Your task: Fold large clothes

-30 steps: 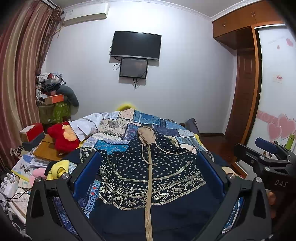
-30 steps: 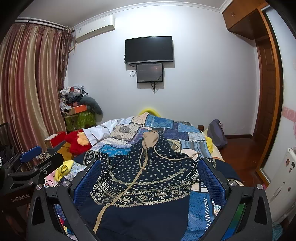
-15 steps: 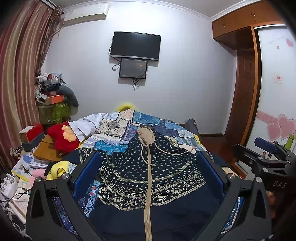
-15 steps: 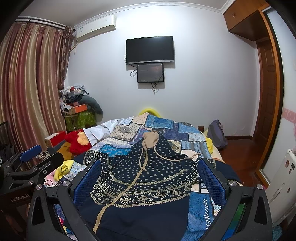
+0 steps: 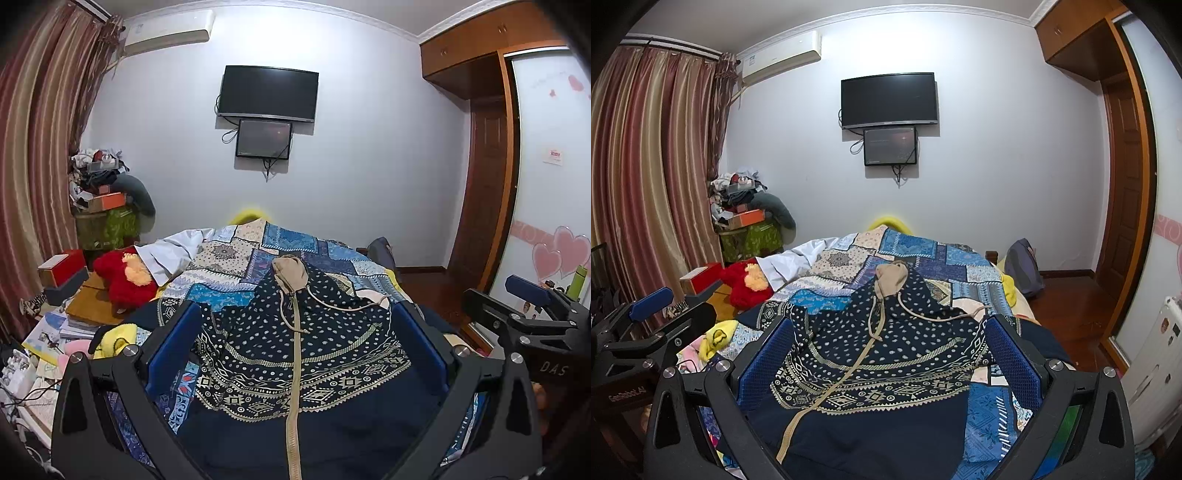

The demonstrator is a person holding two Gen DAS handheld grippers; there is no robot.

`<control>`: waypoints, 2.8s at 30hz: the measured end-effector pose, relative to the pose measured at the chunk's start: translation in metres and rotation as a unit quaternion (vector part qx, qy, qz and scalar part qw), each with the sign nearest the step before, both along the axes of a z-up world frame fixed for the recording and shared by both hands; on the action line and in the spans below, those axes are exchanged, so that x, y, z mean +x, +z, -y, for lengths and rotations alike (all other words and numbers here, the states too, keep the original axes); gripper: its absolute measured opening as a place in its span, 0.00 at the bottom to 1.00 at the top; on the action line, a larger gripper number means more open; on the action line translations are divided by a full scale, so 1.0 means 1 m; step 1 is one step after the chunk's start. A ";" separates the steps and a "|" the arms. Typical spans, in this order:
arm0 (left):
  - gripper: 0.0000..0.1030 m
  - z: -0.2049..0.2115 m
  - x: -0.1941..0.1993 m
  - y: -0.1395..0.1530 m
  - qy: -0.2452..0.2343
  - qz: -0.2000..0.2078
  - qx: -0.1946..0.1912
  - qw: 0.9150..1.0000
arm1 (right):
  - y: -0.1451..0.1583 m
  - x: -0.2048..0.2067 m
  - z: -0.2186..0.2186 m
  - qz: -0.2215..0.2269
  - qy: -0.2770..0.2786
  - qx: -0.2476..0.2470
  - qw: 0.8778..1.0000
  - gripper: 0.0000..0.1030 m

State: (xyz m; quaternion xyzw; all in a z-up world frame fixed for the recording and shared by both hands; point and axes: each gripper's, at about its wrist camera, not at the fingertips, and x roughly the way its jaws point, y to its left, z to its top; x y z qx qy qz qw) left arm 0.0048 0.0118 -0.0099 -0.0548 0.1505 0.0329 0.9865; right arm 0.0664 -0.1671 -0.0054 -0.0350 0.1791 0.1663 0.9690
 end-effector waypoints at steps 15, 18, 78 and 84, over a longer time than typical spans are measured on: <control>1.00 0.009 -0.003 0.001 -0.008 0.003 0.017 1.000 | -0.001 0.000 -0.001 0.000 0.000 0.000 1.000 1.00; 1.00 0.010 -0.002 0.001 -0.010 0.003 0.017 1.000 | -0.001 0.000 0.000 -0.001 0.000 0.001 1.000 1.00; 0.72 -0.346 0.268 -0.233 0.162 -0.285 -0.331 0.885 | -0.214 0.384 -0.161 -0.325 0.100 -0.100 0.935 1.00; 0.22 -0.369 0.282 -0.239 0.214 -0.301 -0.336 0.867 | -0.217 0.386 -0.164 -0.341 0.116 -0.084 0.929 1.00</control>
